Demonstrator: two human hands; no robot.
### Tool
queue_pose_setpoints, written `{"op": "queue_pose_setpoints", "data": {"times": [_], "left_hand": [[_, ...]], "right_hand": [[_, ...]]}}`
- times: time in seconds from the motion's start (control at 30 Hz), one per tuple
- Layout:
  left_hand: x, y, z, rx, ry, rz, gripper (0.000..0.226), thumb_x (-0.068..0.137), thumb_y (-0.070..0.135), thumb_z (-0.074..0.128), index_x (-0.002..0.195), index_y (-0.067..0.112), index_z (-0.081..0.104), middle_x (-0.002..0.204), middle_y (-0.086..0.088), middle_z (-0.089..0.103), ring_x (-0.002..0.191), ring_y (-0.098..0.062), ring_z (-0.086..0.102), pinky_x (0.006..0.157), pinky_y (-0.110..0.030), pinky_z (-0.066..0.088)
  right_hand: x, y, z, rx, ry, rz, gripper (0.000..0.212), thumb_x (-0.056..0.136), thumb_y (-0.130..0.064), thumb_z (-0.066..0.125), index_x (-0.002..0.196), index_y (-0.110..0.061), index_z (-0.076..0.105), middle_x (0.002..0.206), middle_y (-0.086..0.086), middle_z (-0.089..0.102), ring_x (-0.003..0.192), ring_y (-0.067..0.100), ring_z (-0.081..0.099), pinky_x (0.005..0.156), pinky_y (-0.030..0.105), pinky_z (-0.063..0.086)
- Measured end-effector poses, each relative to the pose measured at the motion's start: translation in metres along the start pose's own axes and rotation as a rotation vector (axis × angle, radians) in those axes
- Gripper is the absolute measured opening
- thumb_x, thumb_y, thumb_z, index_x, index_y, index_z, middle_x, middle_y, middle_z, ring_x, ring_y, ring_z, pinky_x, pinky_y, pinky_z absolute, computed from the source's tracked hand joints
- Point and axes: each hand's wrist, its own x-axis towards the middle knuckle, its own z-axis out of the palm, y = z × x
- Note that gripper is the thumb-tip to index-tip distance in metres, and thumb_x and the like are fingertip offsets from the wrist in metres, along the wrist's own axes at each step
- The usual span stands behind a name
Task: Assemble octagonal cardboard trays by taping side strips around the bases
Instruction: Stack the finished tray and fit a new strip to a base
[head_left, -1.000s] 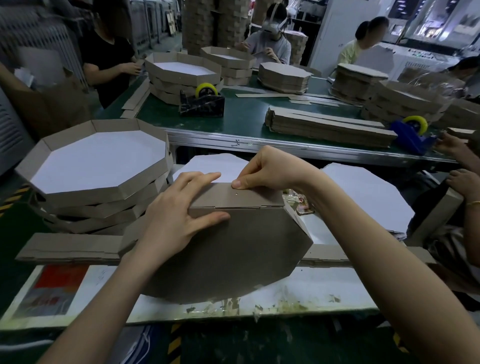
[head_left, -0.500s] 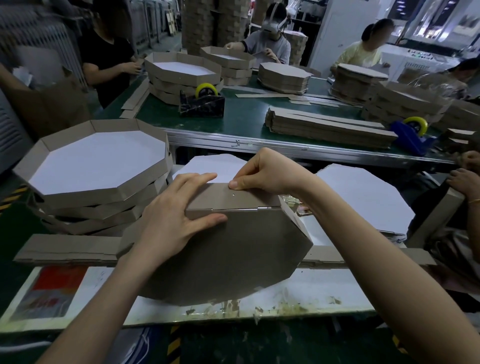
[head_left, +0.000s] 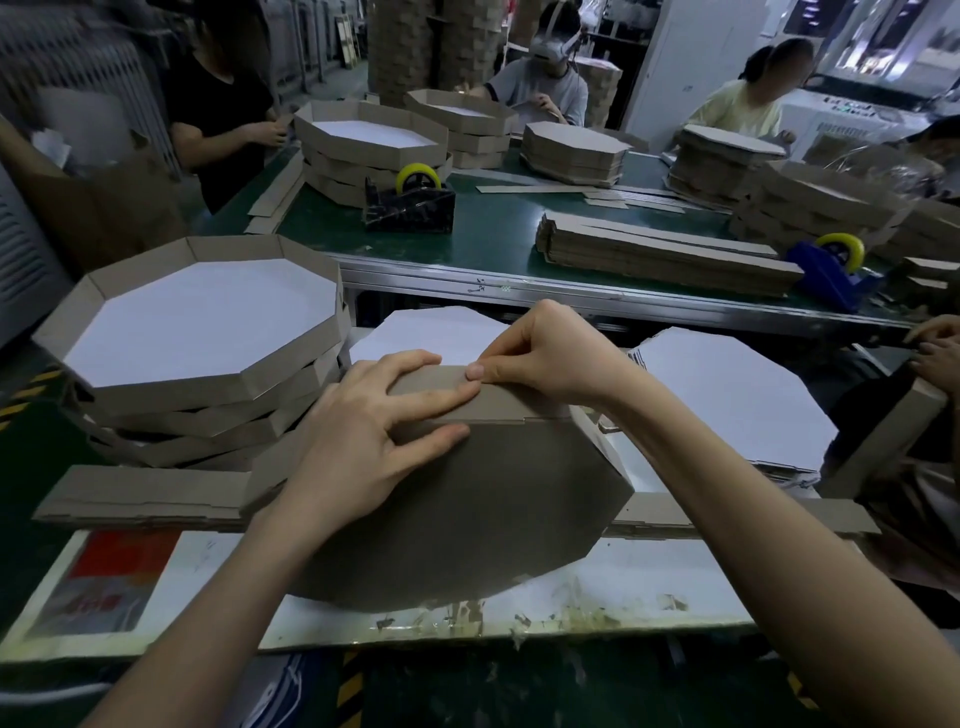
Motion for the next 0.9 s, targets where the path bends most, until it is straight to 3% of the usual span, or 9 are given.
{"op": "queue_pose_setpoints", "data": {"times": [0.2, 0.3, 0.47, 0.67, 0.8, 0.9], "left_hand": [[-0.001, -0.006, 0.003, -0.025, 0.027, 0.027, 0.049, 0.082, 0.068, 0.041, 0.129, 0.055, 0.048, 0.137, 0.01, 0.047, 0.123, -0.011, 0.042, 0.095, -0.043, 0.042], [0.0, -0.008, 0.006, -0.037, 0.057, 0.015, 0.062, 0.079, 0.073, 0.044, 0.138, 0.057, 0.033, 0.136, 0.014, 0.044, 0.123, -0.005, 0.039, 0.092, -0.038, 0.043], [0.001, -0.008, 0.011, -0.022, 0.074, 0.04, 0.07, 0.078, 0.076, 0.045, 0.141, 0.062, 0.019, 0.14, 0.017, 0.039, 0.123, -0.003, 0.036, 0.088, -0.03, 0.035], [0.002, -0.006, 0.01, -0.023, 0.085, 0.053, 0.071, 0.077, 0.074, 0.047, 0.142, 0.059, 0.022, 0.141, 0.015, 0.042, 0.122, -0.004, 0.038, 0.088, -0.031, 0.036], [0.002, -0.005, 0.009, -0.018, 0.092, 0.055, 0.075, 0.077, 0.074, 0.047, 0.145, 0.051, 0.025, 0.144, 0.016, 0.037, 0.122, -0.002, 0.038, 0.085, -0.03, 0.038], [0.003, -0.005, 0.009, -0.028, 0.082, 0.049, 0.078, 0.074, 0.077, 0.046, 0.144, 0.056, 0.019, 0.146, 0.022, 0.026, 0.12, -0.002, 0.036, 0.082, -0.028, 0.04]], "right_hand": [[-0.006, 0.002, 0.004, 0.014, 0.006, -0.013, 0.018, 0.088, -0.037, 0.071, 0.09, -0.023, 0.082, 0.078, -0.001, 0.076, 0.074, 0.017, 0.068, 0.072, 0.04, 0.056], [-0.006, 0.002, -0.003, 0.059, -0.027, 0.001, 0.022, 0.086, -0.038, 0.073, 0.086, -0.018, 0.082, 0.078, 0.014, 0.074, 0.065, 0.016, 0.052, 0.065, 0.039, 0.049], [-0.008, 0.001, -0.009, 0.08, -0.081, 0.043, 0.019, 0.086, -0.037, 0.074, 0.088, -0.02, 0.082, 0.081, 0.003, 0.077, 0.07, 0.011, 0.057, 0.075, 0.041, 0.054], [-0.008, -0.003, -0.013, 0.007, -0.058, 0.033, 0.02, 0.085, -0.038, 0.075, 0.088, -0.019, 0.082, 0.082, 0.005, 0.076, 0.075, 0.025, 0.065, 0.076, 0.042, 0.054], [-0.007, -0.006, -0.013, -0.026, -0.023, 0.021, 0.015, 0.083, -0.038, 0.076, 0.088, -0.025, 0.082, 0.081, -0.004, 0.077, 0.081, 0.02, 0.068, 0.076, 0.042, 0.056], [-0.008, -0.004, -0.013, -0.02, -0.016, 0.032, 0.014, 0.084, -0.038, 0.075, 0.087, -0.026, 0.081, 0.079, -0.007, 0.076, 0.078, 0.017, 0.068, 0.074, 0.04, 0.056]]}}
